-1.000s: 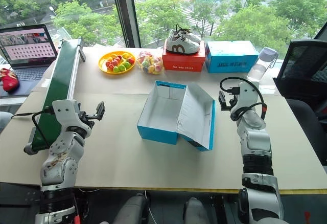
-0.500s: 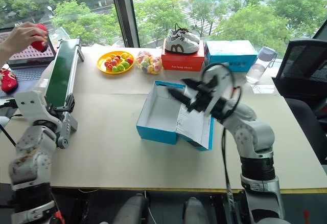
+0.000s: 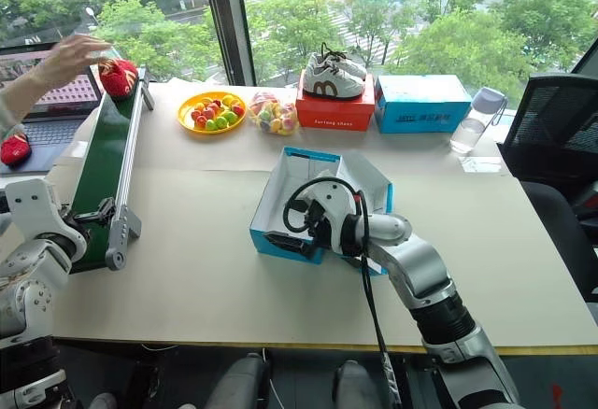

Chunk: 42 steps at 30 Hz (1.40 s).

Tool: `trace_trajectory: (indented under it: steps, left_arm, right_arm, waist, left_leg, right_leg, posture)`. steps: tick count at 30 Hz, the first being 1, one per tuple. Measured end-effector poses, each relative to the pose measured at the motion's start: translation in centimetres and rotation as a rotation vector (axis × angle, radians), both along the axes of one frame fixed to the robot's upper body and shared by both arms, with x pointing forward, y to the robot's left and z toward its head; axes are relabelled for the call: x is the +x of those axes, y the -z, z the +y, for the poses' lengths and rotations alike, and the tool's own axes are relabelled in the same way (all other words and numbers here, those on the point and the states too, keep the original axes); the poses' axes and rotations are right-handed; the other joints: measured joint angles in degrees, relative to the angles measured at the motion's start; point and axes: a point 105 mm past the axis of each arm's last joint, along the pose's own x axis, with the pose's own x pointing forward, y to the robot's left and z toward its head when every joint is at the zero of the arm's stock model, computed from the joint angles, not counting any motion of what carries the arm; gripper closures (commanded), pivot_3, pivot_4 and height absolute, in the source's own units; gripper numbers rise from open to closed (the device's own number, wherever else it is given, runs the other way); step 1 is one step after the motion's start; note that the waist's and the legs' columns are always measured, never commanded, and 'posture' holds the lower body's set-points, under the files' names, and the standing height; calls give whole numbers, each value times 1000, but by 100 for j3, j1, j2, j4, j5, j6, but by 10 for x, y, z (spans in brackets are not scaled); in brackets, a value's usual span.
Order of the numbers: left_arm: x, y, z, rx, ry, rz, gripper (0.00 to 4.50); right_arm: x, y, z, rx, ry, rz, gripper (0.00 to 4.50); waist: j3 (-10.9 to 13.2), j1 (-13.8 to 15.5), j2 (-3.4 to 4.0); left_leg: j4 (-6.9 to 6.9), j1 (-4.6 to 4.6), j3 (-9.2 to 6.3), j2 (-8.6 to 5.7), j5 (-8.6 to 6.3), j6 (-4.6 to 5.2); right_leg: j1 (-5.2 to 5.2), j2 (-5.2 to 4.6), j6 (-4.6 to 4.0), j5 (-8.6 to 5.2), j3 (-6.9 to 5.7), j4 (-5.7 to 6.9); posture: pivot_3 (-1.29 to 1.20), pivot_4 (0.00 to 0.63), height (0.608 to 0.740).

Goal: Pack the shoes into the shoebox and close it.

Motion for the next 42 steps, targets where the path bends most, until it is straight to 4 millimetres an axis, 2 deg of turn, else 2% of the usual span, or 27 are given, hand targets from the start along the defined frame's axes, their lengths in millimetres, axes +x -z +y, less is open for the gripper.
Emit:
trace_trajectory:
  steps: [4, 11, 42]
  left_arm:
    - [0, 8, 1, -7, 2, 34, 0]
    - [-2, 8, 10, 31, -17, 61, 0]
    - [-2, 15, 12, 22, -21, 85, 0]
  right_arm:
    - [-2, 5, 7, -27, -15, -6, 35]
    - [-3, 20, 4, -88, 1, -1, 35]
    - [0, 17, 0, -77, 19, -17, 35]
  waist:
    - [1, -12, -2]
    - [1, -8, -10]
    - [1, -12, -12]
  left_leg:
    - [0, 1, 0, 5, -1, -1]
    - [-1, 0, 3, 5, -2, -3]
    - [-1, 0, 5, 8, -2, -3]
  right_leg:
    - [-3, 4, -1, 0, 0, 0]
    - [-6, 4, -2, 1, 2, 0]
    - [-7, 5, -4, 2, 2, 1]
  posture:
    - [0, 150, 740]
    - [0, 150, 740]
    - [0, 150, 740]
